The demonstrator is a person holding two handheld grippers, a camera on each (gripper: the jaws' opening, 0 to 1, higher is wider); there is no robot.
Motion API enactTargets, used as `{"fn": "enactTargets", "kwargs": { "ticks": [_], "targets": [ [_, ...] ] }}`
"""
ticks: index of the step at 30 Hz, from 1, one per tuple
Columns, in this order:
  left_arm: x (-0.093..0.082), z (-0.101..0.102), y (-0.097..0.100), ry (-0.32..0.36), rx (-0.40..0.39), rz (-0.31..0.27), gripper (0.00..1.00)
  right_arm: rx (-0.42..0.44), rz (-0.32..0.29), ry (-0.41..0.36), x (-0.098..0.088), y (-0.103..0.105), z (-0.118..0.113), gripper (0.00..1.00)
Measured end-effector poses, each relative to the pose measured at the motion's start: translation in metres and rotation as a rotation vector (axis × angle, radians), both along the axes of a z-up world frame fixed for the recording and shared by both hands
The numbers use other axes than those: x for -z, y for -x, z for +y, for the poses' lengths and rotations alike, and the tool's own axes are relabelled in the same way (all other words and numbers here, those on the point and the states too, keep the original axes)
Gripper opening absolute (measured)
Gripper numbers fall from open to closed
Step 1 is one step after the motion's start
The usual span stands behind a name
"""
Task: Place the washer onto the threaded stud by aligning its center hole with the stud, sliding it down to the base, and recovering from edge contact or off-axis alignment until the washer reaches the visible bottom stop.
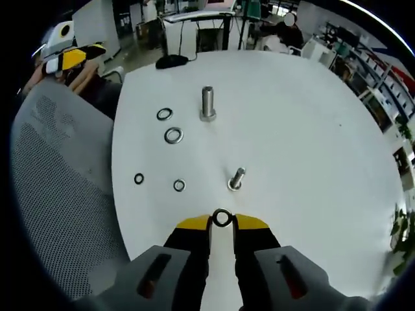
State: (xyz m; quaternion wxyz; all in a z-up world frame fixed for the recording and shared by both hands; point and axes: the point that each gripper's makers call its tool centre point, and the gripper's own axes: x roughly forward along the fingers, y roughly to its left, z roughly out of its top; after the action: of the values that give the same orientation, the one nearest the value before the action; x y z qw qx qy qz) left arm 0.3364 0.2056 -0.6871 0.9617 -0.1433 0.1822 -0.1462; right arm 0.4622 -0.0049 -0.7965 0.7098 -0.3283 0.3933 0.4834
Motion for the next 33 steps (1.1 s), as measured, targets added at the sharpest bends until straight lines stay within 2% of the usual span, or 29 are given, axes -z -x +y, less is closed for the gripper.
{"fn": "enactTargets", "kwargs": {
  "ticks": [8, 15, 24, 33],
  "targets": [
    [0.0, -0.001, 0.0, -0.004, 0.005, -0.001, 0.26, -0.052, -0.047, 0.017, -0.014, -0.013, 0.014, 0.15],
    [0.001, -0.001, -0.001, 0.015, 0.005, 0.003, 0.26, -0.105, -0.064, 0.04, -0.017, -0.018, 0.026, 0.15],
    [0.002, -0.002, -0.001, 0.007, 0.015, 0.012, 0.26, -0.175, -0.074, 0.099, -0.007, -0.028, 0.038, 0.15],
    [0.003, -0.001, 0.0, 0.016, 0.01, 0.02, 0.25, -0.194, -0.057, 0.124, 0.002, -0.029, 0.039, 0.15]
  ]
}}
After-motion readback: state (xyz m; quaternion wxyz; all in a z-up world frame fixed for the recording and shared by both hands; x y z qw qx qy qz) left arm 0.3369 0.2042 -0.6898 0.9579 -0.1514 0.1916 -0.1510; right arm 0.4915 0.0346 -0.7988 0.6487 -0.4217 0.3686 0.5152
